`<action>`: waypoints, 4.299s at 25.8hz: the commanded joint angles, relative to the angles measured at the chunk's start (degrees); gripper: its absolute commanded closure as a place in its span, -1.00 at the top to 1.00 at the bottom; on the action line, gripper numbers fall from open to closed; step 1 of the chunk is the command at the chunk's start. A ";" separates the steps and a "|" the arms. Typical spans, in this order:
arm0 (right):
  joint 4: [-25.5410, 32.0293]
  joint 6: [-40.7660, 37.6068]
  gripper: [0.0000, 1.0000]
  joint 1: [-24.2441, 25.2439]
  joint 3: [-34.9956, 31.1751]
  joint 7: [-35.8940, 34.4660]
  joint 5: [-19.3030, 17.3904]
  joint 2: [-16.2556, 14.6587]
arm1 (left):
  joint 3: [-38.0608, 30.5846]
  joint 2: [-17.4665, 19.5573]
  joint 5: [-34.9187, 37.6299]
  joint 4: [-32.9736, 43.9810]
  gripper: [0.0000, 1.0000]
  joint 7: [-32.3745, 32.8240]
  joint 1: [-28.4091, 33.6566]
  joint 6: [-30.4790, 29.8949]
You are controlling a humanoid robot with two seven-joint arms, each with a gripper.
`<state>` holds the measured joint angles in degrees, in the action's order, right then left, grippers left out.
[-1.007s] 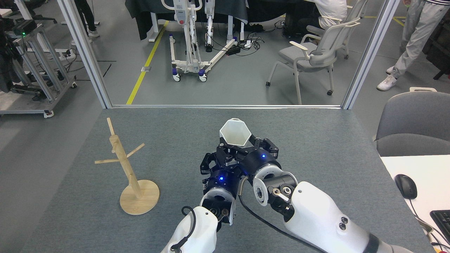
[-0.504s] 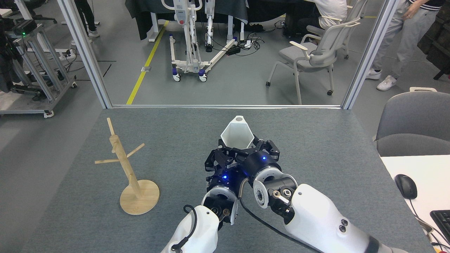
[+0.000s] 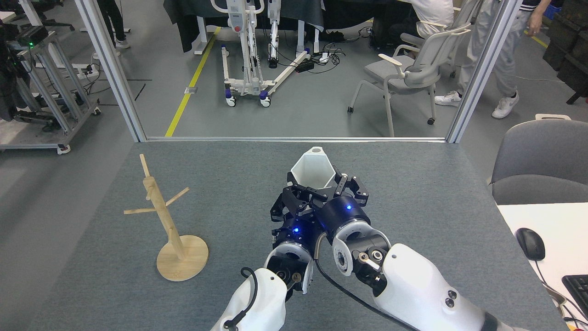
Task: Hang cup on storage rack
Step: 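Grasp the white cup with the left gripper beside the right gripper, then open the right gripper and withdraw it from the cup, then carry the white cup with the left gripper toward the wooden stand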
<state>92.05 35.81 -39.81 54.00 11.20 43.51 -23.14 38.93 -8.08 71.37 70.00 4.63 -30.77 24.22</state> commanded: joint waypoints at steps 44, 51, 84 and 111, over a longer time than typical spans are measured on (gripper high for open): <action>-20.95 -27.02 0.98 26.98 -47.05 -25.00 22.76 0.29 | -0.17 4.91 13.97 9.45 -0.96 -7.45 8.89 -5.67; -20.95 -29.04 0.98 30.84 -48.37 -25.00 23.99 1.69 | -1.23 7.20 18.89 16.66 -0.97 -7.80 11.17 -5.50; -8.38 -27.90 1.00 36.91 -53.30 -10.32 39.37 7.23 | -20.82 13.70 20.21 29.05 -0.95 -16.85 20.05 -2.95; -8.38 -27.90 0.99 36.38 -52.86 -10.41 39.46 9.78 | -23.64 18.80 20.12 29.14 -0.93 -19.84 23.21 20.69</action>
<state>83.67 8.02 -3.42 1.05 1.06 82.97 -13.37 15.34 9.86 91.49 99.14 -15.19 -8.17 42.36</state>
